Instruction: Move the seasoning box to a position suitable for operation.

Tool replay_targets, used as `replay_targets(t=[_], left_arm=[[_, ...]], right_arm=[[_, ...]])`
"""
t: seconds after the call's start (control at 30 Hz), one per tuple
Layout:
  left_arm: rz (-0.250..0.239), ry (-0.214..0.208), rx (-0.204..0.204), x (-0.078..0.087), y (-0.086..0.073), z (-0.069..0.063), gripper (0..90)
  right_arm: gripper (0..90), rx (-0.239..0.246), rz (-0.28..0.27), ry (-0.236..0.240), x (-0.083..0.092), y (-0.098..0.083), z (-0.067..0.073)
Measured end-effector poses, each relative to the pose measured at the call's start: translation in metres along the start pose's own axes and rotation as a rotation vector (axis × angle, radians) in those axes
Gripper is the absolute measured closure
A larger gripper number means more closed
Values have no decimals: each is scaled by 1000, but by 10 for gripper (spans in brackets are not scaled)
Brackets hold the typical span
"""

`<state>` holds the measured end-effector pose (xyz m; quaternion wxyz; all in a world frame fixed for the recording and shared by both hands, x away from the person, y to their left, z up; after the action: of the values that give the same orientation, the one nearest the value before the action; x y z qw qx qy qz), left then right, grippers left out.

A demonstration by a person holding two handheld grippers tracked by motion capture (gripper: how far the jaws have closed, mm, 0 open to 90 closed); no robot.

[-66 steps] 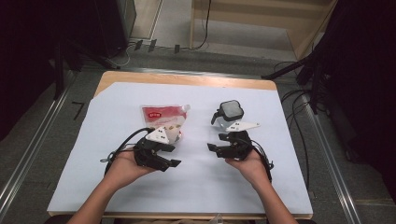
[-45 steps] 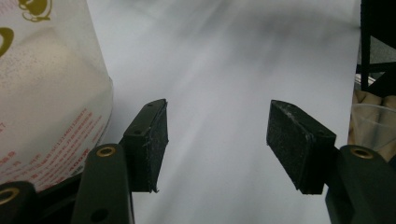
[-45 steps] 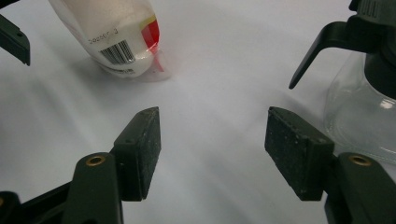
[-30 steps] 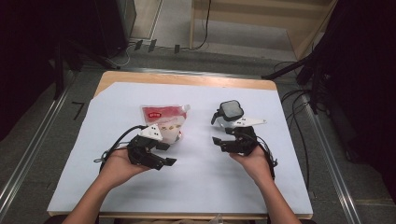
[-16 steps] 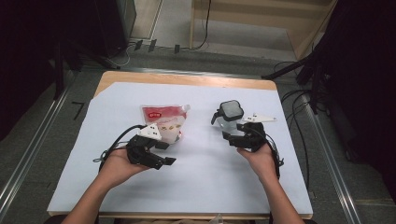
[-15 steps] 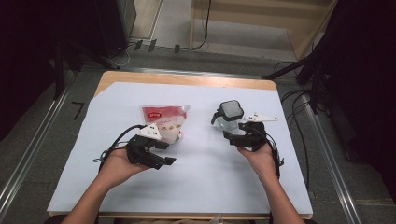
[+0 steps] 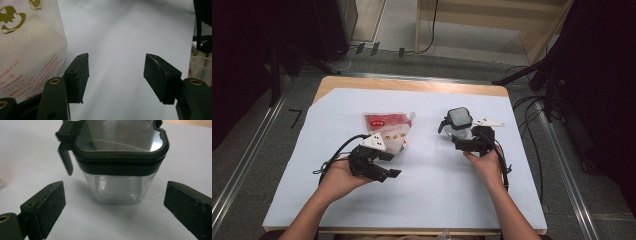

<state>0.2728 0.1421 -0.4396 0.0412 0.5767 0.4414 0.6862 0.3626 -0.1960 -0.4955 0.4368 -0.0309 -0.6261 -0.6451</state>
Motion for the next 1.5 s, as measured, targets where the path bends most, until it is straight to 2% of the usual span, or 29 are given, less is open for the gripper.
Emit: replay_targets(t=[0.13, 0.33, 0.4, 0.6, 0.67, 0.77, 0.87, 1.0, 1.17, 1.2, 1.37, 1.5], left_arm=[[7, 1, -3, -1, 0, -1, 382], [-6, -3, 7, 0, 0, -3, 382], [4, -1, 2, 0, -1, -3, 382], [-4, 6, 16, 3, -4, -4, 383], [-5, 3, 21, 3, -5, -4, 382], [-2, 13, 23, 5, -7, -4, 382], [-1, 17, 28, 6, -10, -6, 382], [2, 21, 31, 8, -12, -6, 378], [-5, 27, 39, 10, -13, -6, 379], [-6, 26, 41, 10, -13, -6, 378], [-8, 27, 43, 10, -13, -5, 378], [-12, 21, 35, 9, -12, -6, 378]], right_arm=[[44, -22, -32, -2, -7, 2, -3], [54, 2, -45, -15, -19, 5, 0], [52, -3, -53, -29, -23, 5, 2], [56, -11, -75, -67, -40, 6, 0], [68, -9, -102, -82, -47, 6, 0], [76, -7, -114, -92, -50, 7, 0], [77, -12, -149, -99, -53, 9, 0], [88, 21, -149, -110, -56, 11, 1], [144, 17, -160, -103, -58, 10, -3], [151, 18, -159, -114, -58, 10, -2], [153, 34, -147, -112, -57, 11, -3], [153, 12, -125, -112, -54, 13, -1]])
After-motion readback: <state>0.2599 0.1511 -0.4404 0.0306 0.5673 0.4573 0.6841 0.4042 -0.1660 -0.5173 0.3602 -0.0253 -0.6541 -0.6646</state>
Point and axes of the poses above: each handheld gripper's, and its own axes: x roughly backward along the jaws, y roughly out of its top, z roughly to its left, the point moved 1 cm from there along -x, roughly forward along the jaws, and after that the axes turned 8 degrees about y, right-handed, at the moved point
